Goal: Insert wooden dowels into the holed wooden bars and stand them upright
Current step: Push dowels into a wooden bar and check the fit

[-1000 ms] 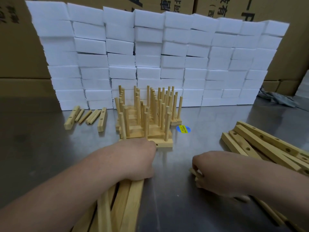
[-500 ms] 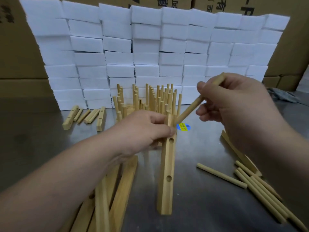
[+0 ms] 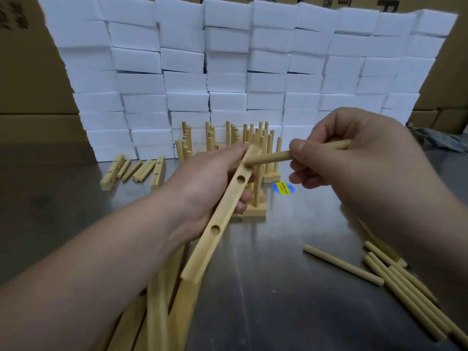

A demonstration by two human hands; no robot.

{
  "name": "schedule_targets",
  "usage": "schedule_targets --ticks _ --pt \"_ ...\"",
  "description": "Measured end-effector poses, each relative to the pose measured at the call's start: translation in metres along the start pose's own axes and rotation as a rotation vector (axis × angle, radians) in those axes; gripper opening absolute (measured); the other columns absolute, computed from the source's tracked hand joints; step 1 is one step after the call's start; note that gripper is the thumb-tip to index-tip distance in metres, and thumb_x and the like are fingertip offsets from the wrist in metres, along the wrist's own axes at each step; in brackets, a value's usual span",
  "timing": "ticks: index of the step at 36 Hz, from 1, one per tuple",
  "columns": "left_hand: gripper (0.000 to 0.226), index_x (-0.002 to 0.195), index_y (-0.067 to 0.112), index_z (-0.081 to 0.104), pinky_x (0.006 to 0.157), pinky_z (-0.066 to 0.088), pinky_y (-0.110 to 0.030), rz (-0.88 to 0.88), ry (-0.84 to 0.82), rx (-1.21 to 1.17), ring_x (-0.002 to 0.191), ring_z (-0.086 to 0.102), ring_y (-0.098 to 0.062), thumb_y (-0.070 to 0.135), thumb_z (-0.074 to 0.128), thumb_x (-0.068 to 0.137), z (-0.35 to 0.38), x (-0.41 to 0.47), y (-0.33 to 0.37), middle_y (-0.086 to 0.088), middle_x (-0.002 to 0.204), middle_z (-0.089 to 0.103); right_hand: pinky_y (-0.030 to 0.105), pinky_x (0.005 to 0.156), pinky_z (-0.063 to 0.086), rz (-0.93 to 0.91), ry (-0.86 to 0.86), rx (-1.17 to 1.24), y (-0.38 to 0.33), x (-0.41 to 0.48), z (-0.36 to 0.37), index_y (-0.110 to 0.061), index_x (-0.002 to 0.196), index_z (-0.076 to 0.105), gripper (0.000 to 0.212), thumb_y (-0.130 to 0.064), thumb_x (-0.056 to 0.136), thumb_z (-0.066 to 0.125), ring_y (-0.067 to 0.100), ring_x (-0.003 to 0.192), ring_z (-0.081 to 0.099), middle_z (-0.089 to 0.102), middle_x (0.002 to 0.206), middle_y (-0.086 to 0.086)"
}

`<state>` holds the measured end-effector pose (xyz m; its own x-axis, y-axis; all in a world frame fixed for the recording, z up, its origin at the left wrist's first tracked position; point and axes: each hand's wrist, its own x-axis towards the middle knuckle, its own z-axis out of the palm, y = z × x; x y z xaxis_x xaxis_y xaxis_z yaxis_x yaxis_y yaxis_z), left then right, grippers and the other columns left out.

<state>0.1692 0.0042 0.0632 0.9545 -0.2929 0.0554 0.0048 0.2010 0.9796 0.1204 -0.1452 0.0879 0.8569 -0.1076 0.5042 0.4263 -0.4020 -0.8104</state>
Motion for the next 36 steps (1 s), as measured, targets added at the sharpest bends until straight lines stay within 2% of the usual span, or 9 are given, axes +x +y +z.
schedule_targets --ticks 6,11,15,17,22,26,30,34,36 --pt "0.034 0.11 0.015 0.064 0.046 0.048 -0.024 -0.004 -0.046 -0.098 0.05 0.054 -0.014 0.003 0.038 0.091 -0.003 0.0 0.0 -0.004 0.062 0.062 0.044 0.067 0.057 0.002 -0.032 -0.079 -0.003 -0.002 0.001 -0.02 0.066 0.066 0.013 -0.022 0.078 0.061 0.01 0.053 0.066 0.069 0.062 -0.002" --pt "0.021 0.084 0.002 0.063 0.048 0.049 -0.021 0.025 -0.001 -0.081 0.048 0.054 -0.014 0.009 0.045 0.093 -0.003 0.001 0.004 -0.009 0.057 0.056 0.037 0.061 0.055 -0.041 -0.054 -0.247 -0.001 -0.003 -0.001 -0.028 0.067 0.067 0.017 -0.027 0.082 0.058 0.014 0.053 0.062 0.067 0.062 -0.009" --pt "0.021 0.099 -0.002 0.064 0.045 0.049 -0.019 0.025 0.004 -0.161 0.051 0.056 -0.014 0.009 0.047 0.094 -0.001 -0.001 0.005 -0.012 0.07 0.063 0.041 0.062 0.055 -0.045 -0.012 -0.245 0.001 0.0 -0.002 -0.032 0.065 0.066 0.021 -0.029 0.084 0.057 0.018 0.055 0.06 0.067 0.065 -0.006" --pt "0.023 0.1 0.0 0.066 0.044 0.048 -0.02 0.036 0.018 -0.135 0.051 0.057 -0.012 0.012 0.047 0.095 0.001 -0.001 0.004 -0.01 0.072 0.066 0.038 0.06 0.054 -0.043 -0.006 -0.219 0.0 -0.001 -0.001 -0.031 0.065 0.066 0.02 -0.03 0.083 0.057 0.015 0.052 0.06 0.067 0.064 -0.006" --pt "0.04 0.079 0.014 0.073 0.046 0.044 -0.021 0.092 0.049 0.036 0.049 0.056 -0.011 0.041 0.047 0.092 0.009 -0.005 -0.001 -0.004 0.072 0.068 0.019 0.053 0.05 -0.057 -0.058 -0.09 -0.003 -0.009 0.006 -0.03 0.062 0.065 0.018 -0.029 0.077 0.055 -0.001 0.049 0.061 0.066 0.06 -0.013" --pt "0.031 0.095 0.007 0.067 0.038 0.039 -0.018 0.096 0.095 -0.068 0.04 0.048 -0.012 0.032 0.048 0.095 0.011 -0.008 0.006 -0.003 0.06 0.064 0.024 0.057 0.054 -0.046 -0.039 -0.027 -0.004 -0.009 0.006 -0.03 0.064 0.066 0.015 -0.032 0.074 0.055 0.002 0.051 0.063 0.067 0.061 -0.01" --pt "0.018 0.101 0.022 0.068 0.036 0.036 -0.017 0.135 0.139 -0.073 0.037 0.044 -0.011 0.025 0.051 0.094 0.01 -0.009 0.009 -0.001 0.058 0.06 0.033 0.06 0.055 -0.04 -0.039 0.004 -0.004 -0.01 0.007 -0.028 0.065 0.067 0.016 -0.034 0.072 0.054 0.005 0.052 0.064 0.068 0.062 -0.007" --pt "0.033 0.094 0.025 0.069 0.037 0.037 -0.016 0.169 0.153 -0.045 0.037 0.045 -0.009 0.044 0.042 0.094 0.01 -0.011 0.008 0.002 0.063 0.06 0.031 0.056 0.055 -0.058 0.018 0.047 -0.004 -0.009 0.005 -0.026 0.065 0.068 0.017 -0.029 0.078 0.059 0.007 0.052 0.064 0.067 0.059 -0.007" --pt "0.039 0.09 0.026 0.068 0.037 0.036 -0.017 0.195 0.113 -0.043 0.038 0.043 -0.008 0.057 0.047 0.081 0.009 -0.012 0.008 0.003 0.07 0.06 0.026 0.052 0.054 -0.066 0.037 0.078 -0.005 -0.007 0.003 -0.024 0.064 0.068 0.019 -0.024 0.081 0.06 0.009 0.051 0.064 0.067 0.058 -0.005"
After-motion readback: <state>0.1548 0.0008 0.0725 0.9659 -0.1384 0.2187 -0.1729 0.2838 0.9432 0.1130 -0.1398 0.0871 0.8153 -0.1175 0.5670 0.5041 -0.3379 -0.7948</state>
